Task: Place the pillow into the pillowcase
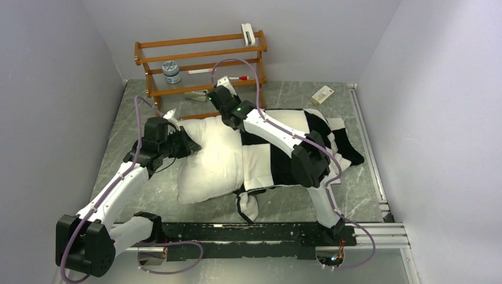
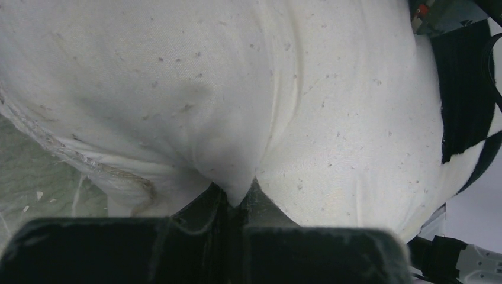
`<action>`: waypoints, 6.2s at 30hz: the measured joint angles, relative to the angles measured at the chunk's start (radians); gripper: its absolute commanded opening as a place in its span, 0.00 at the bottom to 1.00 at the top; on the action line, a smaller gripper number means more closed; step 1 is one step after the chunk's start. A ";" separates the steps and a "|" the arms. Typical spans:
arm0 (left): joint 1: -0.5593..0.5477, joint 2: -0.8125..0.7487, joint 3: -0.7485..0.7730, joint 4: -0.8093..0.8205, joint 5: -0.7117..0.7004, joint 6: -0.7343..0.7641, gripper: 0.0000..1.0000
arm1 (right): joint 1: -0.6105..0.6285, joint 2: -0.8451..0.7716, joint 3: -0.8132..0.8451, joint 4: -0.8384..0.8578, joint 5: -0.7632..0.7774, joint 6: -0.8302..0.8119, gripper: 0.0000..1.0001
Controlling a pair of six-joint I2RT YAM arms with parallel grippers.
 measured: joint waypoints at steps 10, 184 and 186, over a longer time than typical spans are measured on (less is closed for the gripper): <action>-0.032 -0.002 -0.019 0.071 0.058 -0.087 0.05 | 0.061 -0.261 -0.282 0.251 -0.401 0.116 0.00; -0.612 0.122 -0.399 0.398 -0.416 -1.128 0.77 | 0.391 -1.112 -1.139 0.977 -0.015 0.049 0.00; -0.620 0.158 -0.382 0.420 -0.433 -1.139 0.78 | 0.390 -1.118 -1.139 0.977 -0.015 0.049 0.00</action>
